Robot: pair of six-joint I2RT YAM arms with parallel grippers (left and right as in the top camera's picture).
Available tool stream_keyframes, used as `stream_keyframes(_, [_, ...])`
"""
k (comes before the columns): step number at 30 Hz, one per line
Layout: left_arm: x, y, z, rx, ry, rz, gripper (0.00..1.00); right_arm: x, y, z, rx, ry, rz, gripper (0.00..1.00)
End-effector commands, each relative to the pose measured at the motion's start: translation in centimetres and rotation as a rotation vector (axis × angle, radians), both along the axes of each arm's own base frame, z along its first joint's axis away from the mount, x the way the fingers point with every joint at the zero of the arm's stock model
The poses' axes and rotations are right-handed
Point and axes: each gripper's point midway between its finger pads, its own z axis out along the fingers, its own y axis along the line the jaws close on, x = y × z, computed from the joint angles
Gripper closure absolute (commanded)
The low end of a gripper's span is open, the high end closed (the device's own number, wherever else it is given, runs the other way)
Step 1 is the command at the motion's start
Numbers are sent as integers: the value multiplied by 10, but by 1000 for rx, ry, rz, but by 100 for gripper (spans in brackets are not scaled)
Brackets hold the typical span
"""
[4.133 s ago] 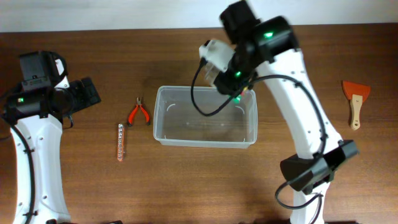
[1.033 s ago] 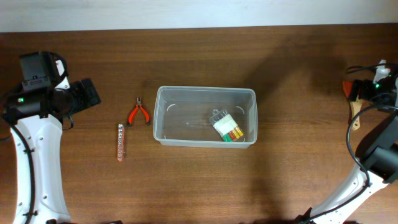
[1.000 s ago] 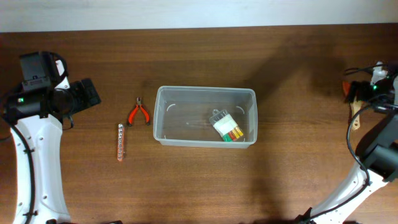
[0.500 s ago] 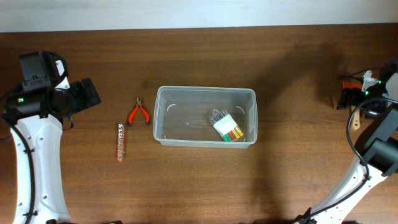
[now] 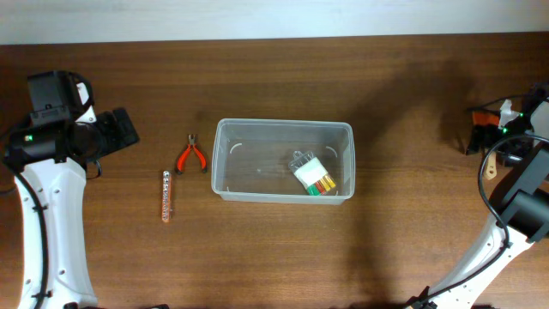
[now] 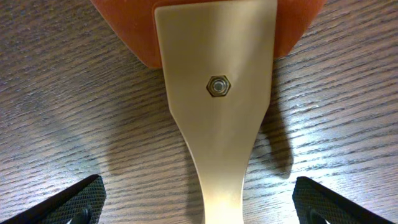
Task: Pack container
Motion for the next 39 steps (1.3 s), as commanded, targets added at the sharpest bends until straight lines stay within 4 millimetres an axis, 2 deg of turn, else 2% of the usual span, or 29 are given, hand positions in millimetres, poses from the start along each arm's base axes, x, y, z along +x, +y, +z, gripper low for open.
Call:
stream_keyframes(1, [-3,-1,5,-14,-18,6,1,-10,2,-11,10,41,-3,3])
stream_keyframes(8, [-3,-1,5,-14,-18,6,1,-23,11,-29,36,79,-2,2])
stream_keyframes(14, [-3,-1,5,-14,-18,6,1,-25,13,-30,41,85,-2,5])
stream_keyframes(20, [-4,-1,4,-15,-13,6,1,-25,13,-30,42,88,-2,21])
stream_keyframes(24, [-5,-2,4,-16,-8,6,1,-25,13,-30,42,88,-2,26])
stream_keyframes(30, [-5,-2,4,-17,-8,6,1,-25,13,-30,40,85,-2,56])
stream_keyframes(35, [-5,-2,3,-17,-7,6,1,-24,12,-30,40,84,-2,73])
stream_keyframes(39, [-5,-2,3,-17,-7,6,1,-24,12,-30,39,82,-2,78])
